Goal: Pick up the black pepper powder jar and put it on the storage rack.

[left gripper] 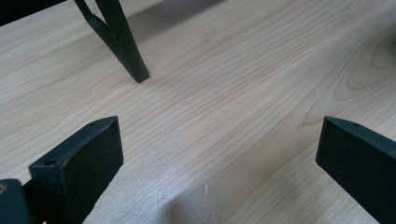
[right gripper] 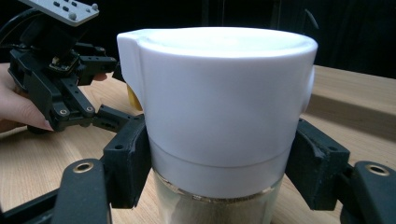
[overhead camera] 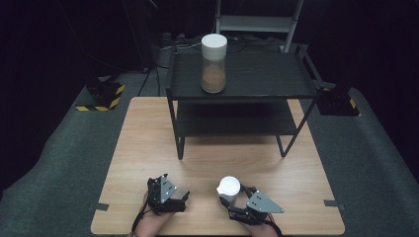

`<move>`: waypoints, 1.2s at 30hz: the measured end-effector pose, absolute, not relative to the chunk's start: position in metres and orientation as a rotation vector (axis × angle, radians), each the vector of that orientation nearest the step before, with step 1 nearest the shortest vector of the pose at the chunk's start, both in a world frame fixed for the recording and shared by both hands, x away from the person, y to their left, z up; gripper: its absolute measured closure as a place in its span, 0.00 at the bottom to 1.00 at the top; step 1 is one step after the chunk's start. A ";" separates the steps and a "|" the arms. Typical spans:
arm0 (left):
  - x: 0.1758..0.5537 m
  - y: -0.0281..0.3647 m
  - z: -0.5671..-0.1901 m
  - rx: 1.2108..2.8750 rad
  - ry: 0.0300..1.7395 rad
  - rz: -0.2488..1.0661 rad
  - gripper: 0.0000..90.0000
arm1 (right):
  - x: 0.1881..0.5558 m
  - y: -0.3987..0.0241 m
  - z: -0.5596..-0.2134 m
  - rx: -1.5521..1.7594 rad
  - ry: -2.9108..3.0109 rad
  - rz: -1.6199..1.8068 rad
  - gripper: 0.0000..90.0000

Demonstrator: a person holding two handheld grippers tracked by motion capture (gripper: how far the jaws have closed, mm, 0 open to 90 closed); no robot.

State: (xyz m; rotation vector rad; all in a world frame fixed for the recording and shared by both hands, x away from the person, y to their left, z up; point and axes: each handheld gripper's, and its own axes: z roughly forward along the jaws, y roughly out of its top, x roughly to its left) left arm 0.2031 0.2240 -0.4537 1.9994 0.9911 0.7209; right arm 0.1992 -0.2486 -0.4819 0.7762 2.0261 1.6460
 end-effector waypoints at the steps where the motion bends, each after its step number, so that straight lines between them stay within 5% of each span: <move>1: 0.203 0.224 -0.454 1.999 0.992 0.720 0.01 | 0.200 -0.249 -0.481 0.778 2.026 1.647 0.33; 36: 0.204 0.225 -0.453 2.004 0.982 0.712 0.01 | 0.189 -0.289 -0.460 0.808 1.856 1.662 0.33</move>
